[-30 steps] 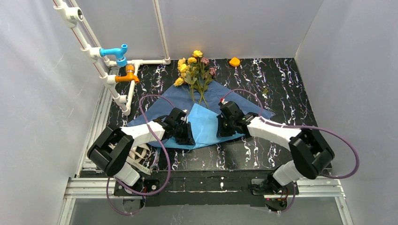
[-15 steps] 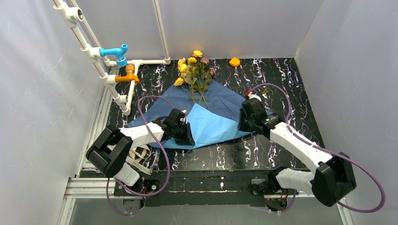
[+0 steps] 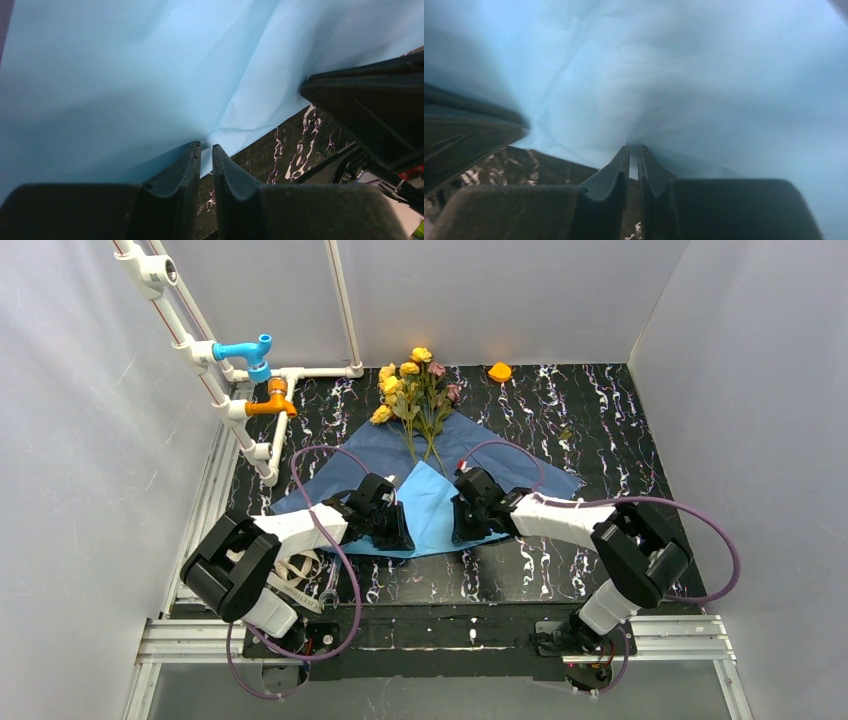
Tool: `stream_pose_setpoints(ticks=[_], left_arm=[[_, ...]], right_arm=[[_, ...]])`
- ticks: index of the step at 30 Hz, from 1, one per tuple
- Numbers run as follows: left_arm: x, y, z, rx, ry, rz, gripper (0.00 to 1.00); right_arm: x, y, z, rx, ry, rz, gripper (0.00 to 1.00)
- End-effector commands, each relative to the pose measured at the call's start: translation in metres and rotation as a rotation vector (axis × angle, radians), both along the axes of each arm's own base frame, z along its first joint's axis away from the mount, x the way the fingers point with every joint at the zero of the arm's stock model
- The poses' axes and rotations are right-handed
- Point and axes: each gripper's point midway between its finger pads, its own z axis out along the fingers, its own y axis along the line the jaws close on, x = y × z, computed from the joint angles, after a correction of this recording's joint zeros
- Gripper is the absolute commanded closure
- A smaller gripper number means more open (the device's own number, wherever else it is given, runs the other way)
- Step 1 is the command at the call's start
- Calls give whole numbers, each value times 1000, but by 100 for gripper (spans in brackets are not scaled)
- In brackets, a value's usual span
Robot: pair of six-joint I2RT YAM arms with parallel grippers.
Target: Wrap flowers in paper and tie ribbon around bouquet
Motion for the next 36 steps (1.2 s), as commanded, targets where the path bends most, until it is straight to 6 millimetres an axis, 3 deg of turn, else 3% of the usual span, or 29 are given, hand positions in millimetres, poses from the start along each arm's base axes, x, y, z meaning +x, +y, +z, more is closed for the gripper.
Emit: stream_pose_setpoints(ticks=[1,5,12,18,23,26,30,33,36], left_arm=[[-41,58,-35,254,122,29,84],[-47,94,-30,401,110,106,84],[-67,148,-19,588,107,259,82],[-62,154,-4,599,54,257,85],[-48,157,43,675,-23,213,87],[-44,146,67,699,-80,150,87],[-35,104,92,607,-150,66,88],[-26,57,89,474,-170,-35,88],[-19,19,71,360,-153,-85,88]], right_arm=[[11,-29,-22,-112,-18,-46,81],[9,-48,-30,-150,-7,-72,81],[13,-58,-24,-171,-19,-84,81],[13,-53,-19,-142,-17,-74,81],[14,-50,-15,-127,-19,-75,81],[15,-48,-12,-124,-18,-73,81],[16,-47,-10,-121,-17,-76,81],[15,-45,-11,-118,-9,-74,81],[14,-44,-10,-111,-1,-73,81]])
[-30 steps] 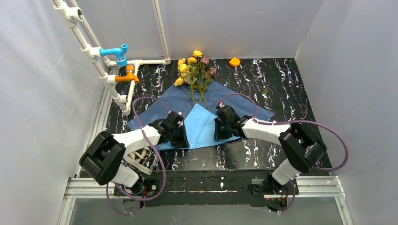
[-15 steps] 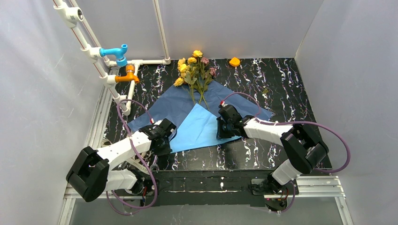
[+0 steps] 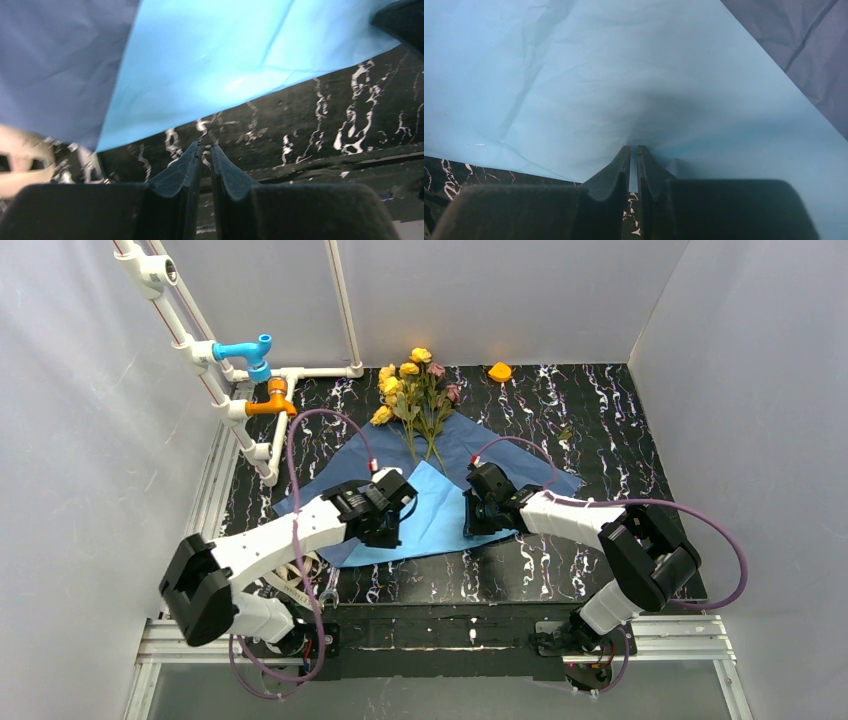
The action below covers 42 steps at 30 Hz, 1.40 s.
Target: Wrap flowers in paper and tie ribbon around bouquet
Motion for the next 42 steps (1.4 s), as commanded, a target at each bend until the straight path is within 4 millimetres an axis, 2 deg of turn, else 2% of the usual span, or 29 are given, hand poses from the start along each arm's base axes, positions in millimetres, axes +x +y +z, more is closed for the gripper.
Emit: stream_pose_setpoints(ticks=[1,3,5,8,12,17,20,25,32,37,42], left_arm=[[8,-50,-25,-125,47,-101,89],[11,-60,-40,-128,70,-109,90],[12,-60,-56,-104,88,-103,92],[11,-50,-79,-42,110,-83,93],[6,-33,-97,14,134,-59,97],[1,-28,-103,9,141,-48,97],[-1,-26,-106,14,147,-41,97],[-2,-26,-108,14,154,-40,97],[-4,-27,-111,10,164,-42,98],[-6,-25,-113,15,170,-41,98],[-5,-27,-113,5,169,-42,98]], right_arm=[[-4,-12,-1,-58,25,-4,82],[-4,-12,2,-55,22,-5,82],[-4,-12,5,-50,20,-6,81],[-5,-12,10,-46,21,-3,78],[-7,-21,20,-76,9,-5,75],[-8,-43,19,-162,2,-23,73],[-5,-64,14,-237,23,-60,74],[-1,-83,18,-255,14,-97,72],[10,-123,-1,-326,68,-179,73],[15,-145,7,-395,60,-254,74],[13,-175,16,-474,34,-362,74]])
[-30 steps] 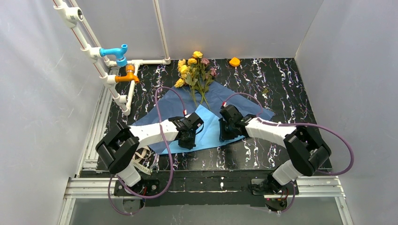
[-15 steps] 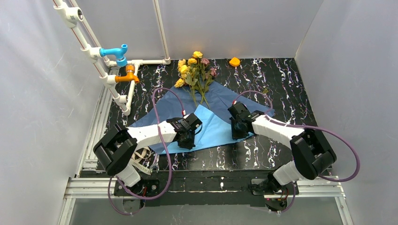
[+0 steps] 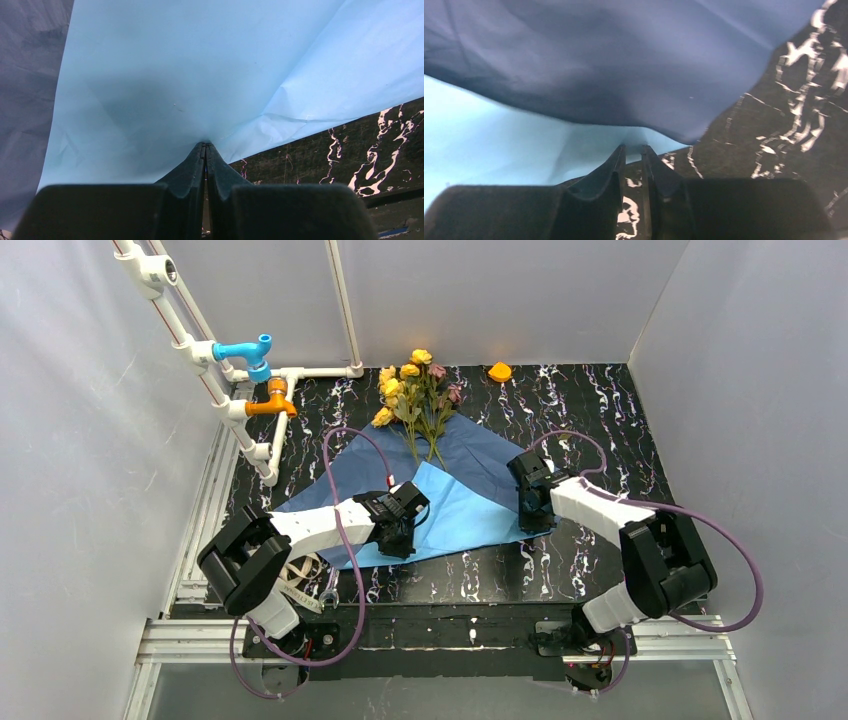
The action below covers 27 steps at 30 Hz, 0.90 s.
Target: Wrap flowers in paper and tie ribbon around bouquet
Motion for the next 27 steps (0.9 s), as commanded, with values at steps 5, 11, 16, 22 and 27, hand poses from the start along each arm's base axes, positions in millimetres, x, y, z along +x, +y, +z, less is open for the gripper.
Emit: stream_pose_setpoints(ticks=[5,11,16,22,27], left_arm=[[-14,16,-25,63,63,4,98],[-16,8,-22,29,81,-5,99],[-15,0,-2,5,90,-20,98],[-8,-20,31,-73,76,-41,95],[-5,-47,50,-160,106,-84,94]], right_arm=[[12,-45,28,-48,-101,-229,70],[22,-20,59,300,-275,-260,36],[10,-12,63,509,-314,-303,29],[-4,6,64,679,-336,-322,20],[-13,15,46,745,-303,-339,21]])
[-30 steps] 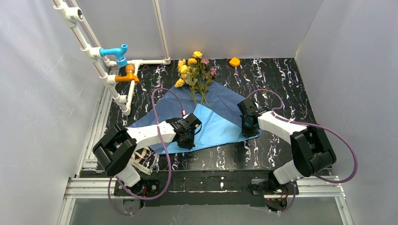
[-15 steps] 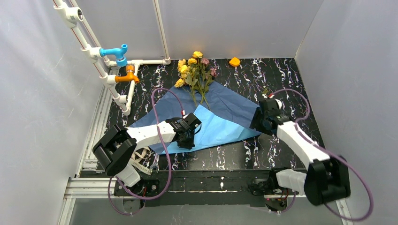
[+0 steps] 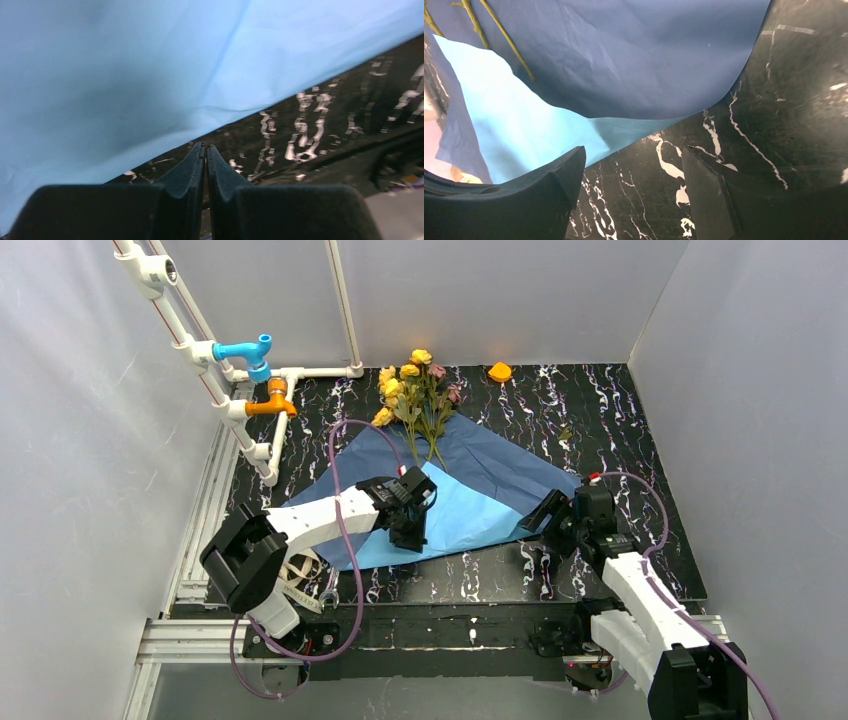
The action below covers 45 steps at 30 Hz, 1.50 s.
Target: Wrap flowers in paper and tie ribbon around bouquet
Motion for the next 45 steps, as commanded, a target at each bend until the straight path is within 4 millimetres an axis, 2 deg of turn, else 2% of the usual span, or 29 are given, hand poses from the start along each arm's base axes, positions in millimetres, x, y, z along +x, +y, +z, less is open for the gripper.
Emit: stream_pose_setpoints(ticks=[1,4,13,18,22,31,39,43,45], left_arm=[[1,-22,22,-67,27,-44,94],[10,-35,25,-83,18,-61,94],[48,-105,38,-192,30,-145,95],[47,-136,32,-243,84,-182,96],[43,-149,29,-258,92,-200,96],[48,-170,4,-275,121,-226,98],[38,-158,-37,-211,182,-232,99],[34,-154,-46,-208,195,-223,99],[33,-153,-48,-204,200,-223,99]], right_arm=[[5,17,2,130,-40,3,22],[3,19,-6,160,-46,-9,23],[1,11,-26,189,-51,-91,26],[1,7,-38,249,-56,-187,34],[3,4,-42,240,-66,-207,35],[-5,-2,-56,197,-30,-213,38],[-6,-3,-61,185,-59,-194,38],[-4,-2,-63,187,-85,-187,38],[-12,-1,-73,196,-70,-183,38]])
